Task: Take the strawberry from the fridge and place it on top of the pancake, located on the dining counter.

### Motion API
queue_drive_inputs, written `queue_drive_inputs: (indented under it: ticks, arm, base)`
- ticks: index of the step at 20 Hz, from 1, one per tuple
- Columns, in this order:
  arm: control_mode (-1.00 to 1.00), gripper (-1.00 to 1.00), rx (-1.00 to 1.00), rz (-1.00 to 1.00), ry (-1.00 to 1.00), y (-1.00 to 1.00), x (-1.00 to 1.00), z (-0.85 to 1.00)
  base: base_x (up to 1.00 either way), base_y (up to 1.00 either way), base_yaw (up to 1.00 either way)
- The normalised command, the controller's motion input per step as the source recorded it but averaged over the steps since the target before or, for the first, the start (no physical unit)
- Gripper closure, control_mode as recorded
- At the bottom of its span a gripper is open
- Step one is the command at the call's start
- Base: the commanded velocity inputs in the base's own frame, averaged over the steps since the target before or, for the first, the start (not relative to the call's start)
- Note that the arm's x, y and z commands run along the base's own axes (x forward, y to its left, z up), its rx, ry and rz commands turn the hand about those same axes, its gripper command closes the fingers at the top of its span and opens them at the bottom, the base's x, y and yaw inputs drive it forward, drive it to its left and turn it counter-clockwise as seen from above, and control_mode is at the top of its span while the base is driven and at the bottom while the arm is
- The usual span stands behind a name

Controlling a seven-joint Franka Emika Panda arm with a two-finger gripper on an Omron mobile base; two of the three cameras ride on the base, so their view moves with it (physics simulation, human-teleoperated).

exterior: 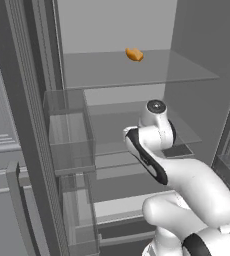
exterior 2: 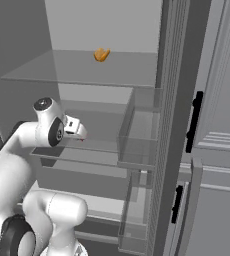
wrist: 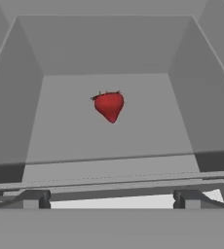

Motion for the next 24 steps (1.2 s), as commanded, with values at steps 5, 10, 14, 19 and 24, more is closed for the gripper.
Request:
queue_drive_inputs:
  ticks: [5, 10, 14, 19, 24]
  arm:
    - [-1.00, -1.00, 0.00, 0.00, 0.00, -0.06, 0.39, -0.21]
    - [-1.00, -1.00, 0.00, 0.01, 0.01, -0.02, 0.37, -0.25]
    - [-1.00, -1.00, 0.00, 0.00, 0.02, 0.00, 0.38, -0.26]
    - [-1.00, -1.00, 0.00, 0.00, 0.02, 0.00, 0.38, -0.22]
    - [-1.00, -1.00, 0.00, 0.00, 0.03, 0.00, 0.42, -0.13]
  base:
    - [0.00, 0.00, 0.00]
    - [0.00, 0.00, 0.00]
    - [0.00, 0.00, 0.00]
    - [0.00, 0.00, 0.00]
    - [0.00, 0.00, 0.00]
